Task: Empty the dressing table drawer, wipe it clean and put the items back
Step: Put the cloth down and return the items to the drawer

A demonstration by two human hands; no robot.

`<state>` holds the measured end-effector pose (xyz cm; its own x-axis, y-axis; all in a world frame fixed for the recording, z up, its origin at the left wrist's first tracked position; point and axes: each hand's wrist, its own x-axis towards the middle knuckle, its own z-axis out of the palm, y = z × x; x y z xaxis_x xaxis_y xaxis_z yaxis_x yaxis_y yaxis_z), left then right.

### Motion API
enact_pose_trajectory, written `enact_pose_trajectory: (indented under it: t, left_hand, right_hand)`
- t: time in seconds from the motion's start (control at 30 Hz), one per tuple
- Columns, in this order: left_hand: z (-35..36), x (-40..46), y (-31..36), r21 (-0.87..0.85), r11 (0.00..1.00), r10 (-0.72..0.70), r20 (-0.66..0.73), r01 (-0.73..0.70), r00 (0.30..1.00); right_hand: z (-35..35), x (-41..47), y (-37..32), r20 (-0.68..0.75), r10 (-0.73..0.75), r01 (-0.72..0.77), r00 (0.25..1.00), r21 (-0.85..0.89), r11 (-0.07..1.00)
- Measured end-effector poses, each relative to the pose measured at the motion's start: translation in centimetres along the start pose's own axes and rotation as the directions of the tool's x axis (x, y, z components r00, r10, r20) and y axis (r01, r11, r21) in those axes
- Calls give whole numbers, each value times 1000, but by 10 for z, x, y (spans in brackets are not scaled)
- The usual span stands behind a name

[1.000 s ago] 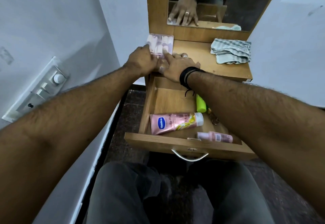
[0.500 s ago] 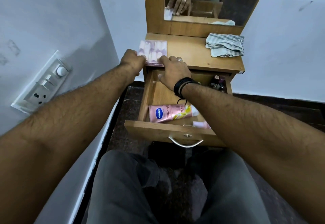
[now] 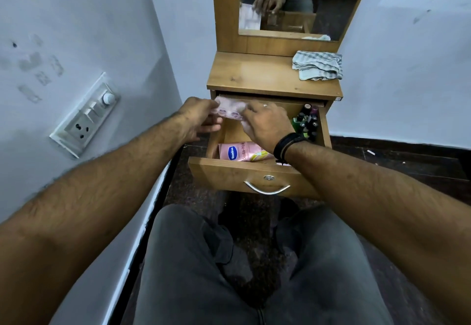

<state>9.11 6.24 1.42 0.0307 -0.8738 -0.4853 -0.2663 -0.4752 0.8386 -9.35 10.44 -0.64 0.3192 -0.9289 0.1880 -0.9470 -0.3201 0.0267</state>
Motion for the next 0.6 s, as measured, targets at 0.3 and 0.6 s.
enact_pose_trajectory:
  t: [0.3,0.6]
  left_hand:
    - [19,10,-4,498,839,222,55,-220,973]
    - [42,29,-14,909,323,357,140,-262,924]
  right_hand:
    - [2,-4,9,82,60,-61,995,8,998]
    - [27,6,16,197,92,-91,976,-15,996]
